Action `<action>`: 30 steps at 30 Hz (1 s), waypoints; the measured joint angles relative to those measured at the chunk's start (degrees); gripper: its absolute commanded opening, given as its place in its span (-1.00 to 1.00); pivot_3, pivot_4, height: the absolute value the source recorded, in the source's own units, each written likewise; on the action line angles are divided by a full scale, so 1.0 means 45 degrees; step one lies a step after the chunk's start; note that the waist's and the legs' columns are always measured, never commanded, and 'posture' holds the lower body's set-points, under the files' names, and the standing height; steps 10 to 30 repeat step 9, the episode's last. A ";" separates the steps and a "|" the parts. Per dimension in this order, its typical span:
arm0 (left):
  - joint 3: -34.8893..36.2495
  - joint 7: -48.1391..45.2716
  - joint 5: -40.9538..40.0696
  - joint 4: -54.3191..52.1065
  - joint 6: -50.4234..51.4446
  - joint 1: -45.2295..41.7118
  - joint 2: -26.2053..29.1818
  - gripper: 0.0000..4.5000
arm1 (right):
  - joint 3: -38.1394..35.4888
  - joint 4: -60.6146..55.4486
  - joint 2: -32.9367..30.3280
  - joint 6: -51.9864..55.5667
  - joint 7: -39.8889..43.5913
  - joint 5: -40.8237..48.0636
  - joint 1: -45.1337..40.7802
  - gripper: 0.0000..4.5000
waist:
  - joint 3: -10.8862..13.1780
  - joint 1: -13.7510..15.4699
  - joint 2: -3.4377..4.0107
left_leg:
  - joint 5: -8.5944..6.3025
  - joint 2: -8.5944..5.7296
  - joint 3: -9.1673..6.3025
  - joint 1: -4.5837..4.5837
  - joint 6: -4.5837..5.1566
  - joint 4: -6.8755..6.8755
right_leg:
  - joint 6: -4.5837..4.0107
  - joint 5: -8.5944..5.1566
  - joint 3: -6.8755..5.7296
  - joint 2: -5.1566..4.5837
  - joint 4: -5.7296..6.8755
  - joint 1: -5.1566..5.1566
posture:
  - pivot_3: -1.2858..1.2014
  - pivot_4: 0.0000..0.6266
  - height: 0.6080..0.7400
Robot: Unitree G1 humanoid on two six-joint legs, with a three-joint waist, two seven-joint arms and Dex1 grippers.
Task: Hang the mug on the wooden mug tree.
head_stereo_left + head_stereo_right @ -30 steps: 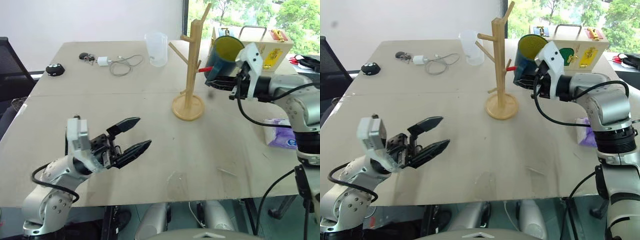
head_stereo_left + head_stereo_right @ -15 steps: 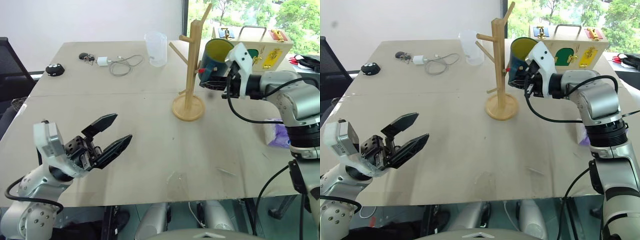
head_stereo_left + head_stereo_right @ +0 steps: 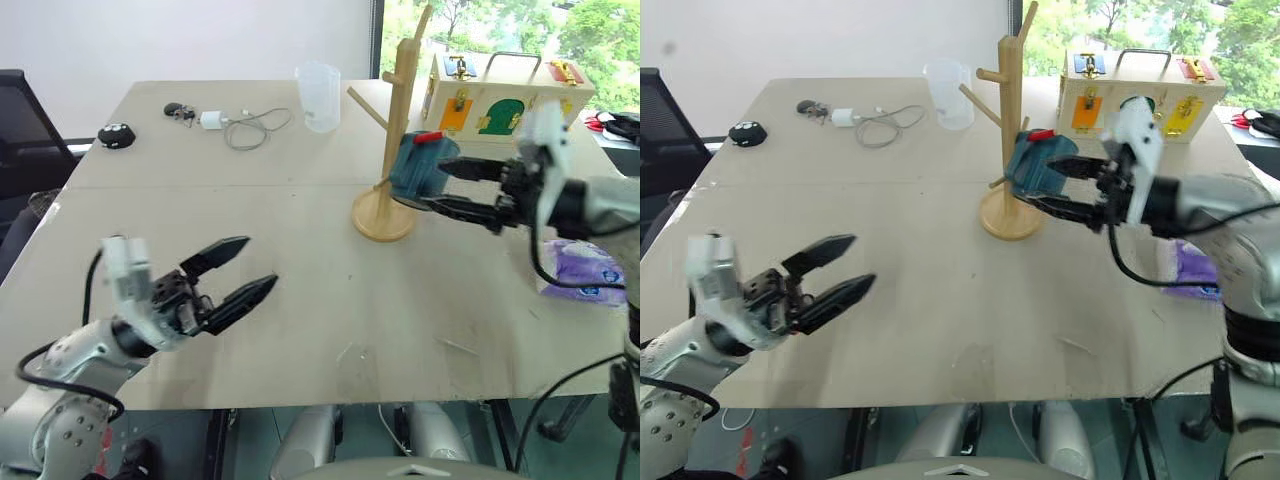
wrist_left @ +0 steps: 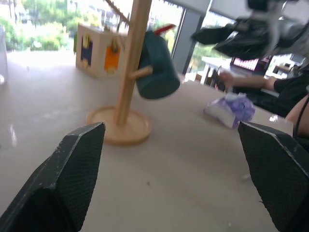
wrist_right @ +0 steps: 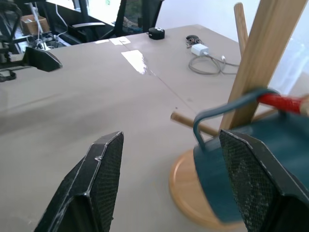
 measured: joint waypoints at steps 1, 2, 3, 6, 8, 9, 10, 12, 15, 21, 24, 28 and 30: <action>-0.0146 0.0072 0.0227 0.0056 0.0034 -0.0025 0.0074 1.00 | -0.0269 -0.0246 -0.0062 -0.0068 -0.0136 -0.0025 0.0645 0.38 | -0.0001 0.0004 -0.0001 | -0.0001 0.0000 0.0000 0.0003 0.0002 0.0000 | 0.0000 0.0000 -0.0003 -0.0001 0.0002 0.0003 | 0.03 -0.52 1.00; -0.0241 0.0132 0.0505 0.0193 0.0051 -0.0062 0.0135 1.00 | -0.0642 -0.0644 -0.0187 -0.0258 -0.0287 -0.0098 0.1777 0.38 | -0.0005 0.0026 -0.0008 | -0.0001 0.0000 -0.0002 0.0007 0.0001 -0.0002 | 0.0000 -0.0001 -0.0006 0.0000 0.0002 0.0008 | 0.03 -0.52 1.00; -0.0276 0.0162 0.0661 0.0391 0.0073 -0.0042 0.0188 1.00 | -0.0702 -0.0782 -0.0200 -0.0367 -0.0397 -0.0198 0.2419 0.38 | -0.0003 0.0041 -0.0004 | 0.0001 0.0000 0.0000 0.0008 -0.0003 -0.0003 | 0.0000 -0.0001 -0.0003 0.0000 0.0002 0.0007 | 0.03 -0.52 1.00; -0.0565 0.0155 0.1099 0.0689 0.0255 -0.0039 0.0380 1.00 | -0.1531 -0.1599 -0.0128 -0.1656 -0.0538 -0.1109 0.6272 0.38 | -0.0004 0.0221 -0.0003 | 0.0005 0.0000 -0.0002 0.0004 -0.0009 -0.0015 | 0.0002 -0.0002 -0.0010 -0.0002 -0.0015 0.0011 | 0.03 -0.52 1.00; -0.0553 0.0014 0.1421 0.1130 0.0273 0.0315 0.0470 1.00 | -0.1642 -0.1673 0.0178 -0.2120 -0.0708 -0.1660 0.8042 0.38 | 0.0005 0.0202 0.0012 | 0.0007 -0.0002 0.0021 0.0010 -0.0012 -0.0014 | 0.0003 -0.0001 0.0017 0.0000 -0.0011 0.0008 | 0.03 -0.52 1.00; -0.0620 -0.0085 0.1649 0.1305 0.0275 0.0264 0.0541 1.00 | -0.1744 -0.1840 0.0386 -0.2659 -0.0870 -0.1936 0.8620 0.38 | 0.0006 0.0154 0.0013 | 0.0008 -0.0002 0.0047 0.0022 -0.0011 -0.0011 | 0.0005 0.0000 0.0033 0.0001 0.0012 0.0006 | 0.03 -0.52 1.00; -0.0620 -0.0085 0.1649 0.1305 0.0275 0.0264 0.0541 1.00 | -0.1744 -0.1840 0.0386 -0.2659 -0.0870 -0.1936 0.8620 0.38 | 0.0006 0.0154 0.0013 | 0.0008 -0.0002 0.0047 0.0022 -0.0011 -0.0011 | 0.0005 0.0000 0.0033 0.0001 0.0012 0.0006 | 0.03 -0.52 1.00; -0.0620 -0.0085 0.1649 0.1305 0.0275 0.0264 0.0541 1.00 | -0.1744 -0.1840 0.0386 -0.2659 -0.0870 -0.1936 0.8620 0.38 | 0.0006 0.0154 0.0013 | 0.0008 -0.0002 0.0047 0.0022 -0.0011 -0.0011 | 0.0005 0.0000 0.0033 0.0001 0.0012 0.0006 | 0.03 -0.52 1.00; -0.0620 -0.0085 0.1649 0.1305 0.0275 0.0264 0.0541 1.00 | -0.1744 -0.1840 0.0386 -0.2659 -0.0870 -0.1936 0.8620 0.38 | 0.0006 0.0154 0.0013 | 0.0008 -0.0002 0.0047 0.0022 -0.0011 -0.0011 | 0.0005 0.0000 0.0033 0.0001 0.0012 0.0006 | 0.03 -0.52 1.00; -0.0620 -0.0085 0.1649 0.1305 0.0275 0.0264 0.0541 1.00 | -0.1744 -0.1840 0.0386 -0.2659 -0.0870 -0.1936 0.8620 0.38 | 0.0006 0.0154 0.0013 | 0.0008 -0.0002 0.0047 0.0022 -0.0011 -0.0011 | 0.0005 0.0000 0.0033 0.0001 0.0012 0.0006 | 0.03 -0.52 1.00; -0.0620 -0.0085 0.1649 0.1305 0.0275 0.0264 0.0541 1.00 | -0.1744 -0.1840 0.0386 -0.2659 -0.0870 -0.1936 0.8620 0.38 | 0.0006 0.0154 0.0013 | 0.0008 -0.0002 0.0047 0.0022 -0.0011 -0.0011 | 0.0005 0.0000 0.0033 0.0001 0.0012 0.0006 | 0.03 -0.52 1.00; -0.0620 -0.0085 0.1649 0.1305 0.0275 0.0264 0.0541 1.00 | -0.1744 -0.1840 0.0386 -0.2659 -0.0870 -0.1936 0.8620 0.38 | 0.0006 0.0154 0.0013 | 0.0008 -0.0002 0.0047 0.0022 -0.0011 -0.0011 | 0.0005 0.0000 0.0033 0.0001 0.0012 0.0006 | 0.03 -0.52 1.00; -0.0620 -0.0085 0.1649 0.1305 0.0275 0.0264 0.0541 1.00 | -0.1744 -0.1840 0.0386 -0.2659 -0.0870 -0.1936 0.8620 0.38 | 0.0006 0.0154 0.0013 | 0.0008 -0.0002 0.0047 0.0022 -0.0011 -0.0011 | 0.0005 0.0000 0.0033 0.0001 0.0012 0.0006 | 0.03 -0.52 1.00</action>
